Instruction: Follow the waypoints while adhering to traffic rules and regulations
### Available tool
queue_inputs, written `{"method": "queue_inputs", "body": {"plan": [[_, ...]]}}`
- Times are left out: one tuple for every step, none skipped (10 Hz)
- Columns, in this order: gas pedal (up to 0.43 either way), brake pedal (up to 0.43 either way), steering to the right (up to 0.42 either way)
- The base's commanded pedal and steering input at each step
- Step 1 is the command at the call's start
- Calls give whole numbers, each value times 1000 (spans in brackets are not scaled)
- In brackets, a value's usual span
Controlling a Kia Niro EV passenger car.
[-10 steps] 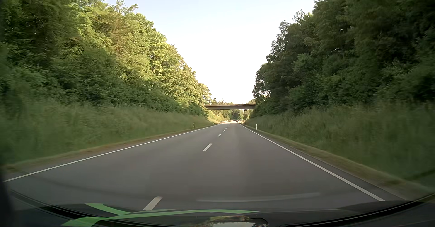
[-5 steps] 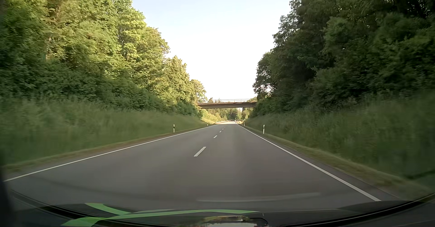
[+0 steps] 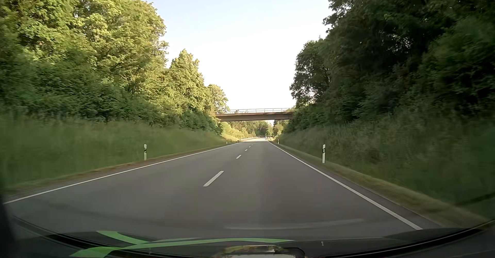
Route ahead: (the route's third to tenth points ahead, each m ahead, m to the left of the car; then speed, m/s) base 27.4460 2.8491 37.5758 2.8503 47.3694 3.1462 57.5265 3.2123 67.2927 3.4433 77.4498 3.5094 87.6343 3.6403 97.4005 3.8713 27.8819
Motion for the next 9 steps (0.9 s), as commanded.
{"method": "queue_inputs", "body": {"plan": [[287, 0, -1], [287, 0, -1], [287, 0, -1], [287, 0, -2], [287, 0, -2], [287, 0, -2], [287, 0, -2], [287, 0, -2], [287, 0, -2]]}}
